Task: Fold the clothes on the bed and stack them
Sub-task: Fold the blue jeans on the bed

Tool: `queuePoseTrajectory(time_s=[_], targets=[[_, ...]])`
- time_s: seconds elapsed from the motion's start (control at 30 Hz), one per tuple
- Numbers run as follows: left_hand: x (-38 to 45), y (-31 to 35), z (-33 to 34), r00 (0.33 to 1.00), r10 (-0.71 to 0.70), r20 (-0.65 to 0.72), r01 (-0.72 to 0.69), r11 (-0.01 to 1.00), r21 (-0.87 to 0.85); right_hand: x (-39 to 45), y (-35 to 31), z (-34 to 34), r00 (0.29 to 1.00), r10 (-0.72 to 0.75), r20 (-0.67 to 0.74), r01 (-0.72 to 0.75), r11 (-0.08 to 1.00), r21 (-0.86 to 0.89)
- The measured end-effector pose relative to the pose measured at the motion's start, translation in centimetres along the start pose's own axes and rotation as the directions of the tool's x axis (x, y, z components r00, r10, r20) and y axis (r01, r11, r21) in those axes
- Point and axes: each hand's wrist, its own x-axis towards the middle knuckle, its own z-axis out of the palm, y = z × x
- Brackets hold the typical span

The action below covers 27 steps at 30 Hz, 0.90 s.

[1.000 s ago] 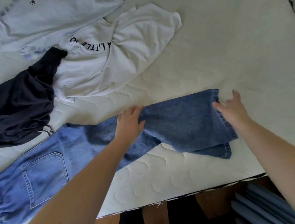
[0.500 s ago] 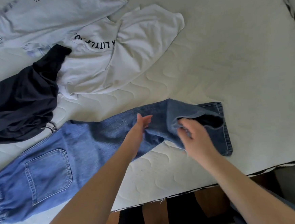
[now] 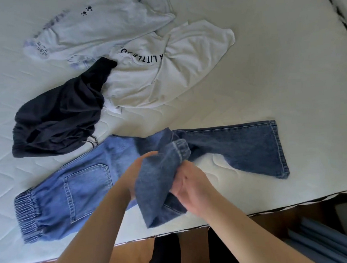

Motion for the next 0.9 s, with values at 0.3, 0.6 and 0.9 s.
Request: queuePoseTrajectory(time_s=[0.3,0.6,0.9], targets=[[5.1,-7.6,-8.0,0.897,0.316,-0.308,-0.077,0.799,0.596,5.4,2.8,-10.8,0.88,-0.286,-0.38,0.026,0.827,-0.561],[8.8,-5.7,2.6,0.856,0.508,0.095,-0.282,0.306,0.909,6.1,1.9,-22.1,0.742,-0.226,-0.631,-0.093,0.898,-0.43],[14.7,-2.6,16.5,0.814,0.35,0.464,-0.544,0.175,0.821,4.3,-0.3,-29.8,0.668,-0.336,-0.665,0.029,0.904,-0.427]])
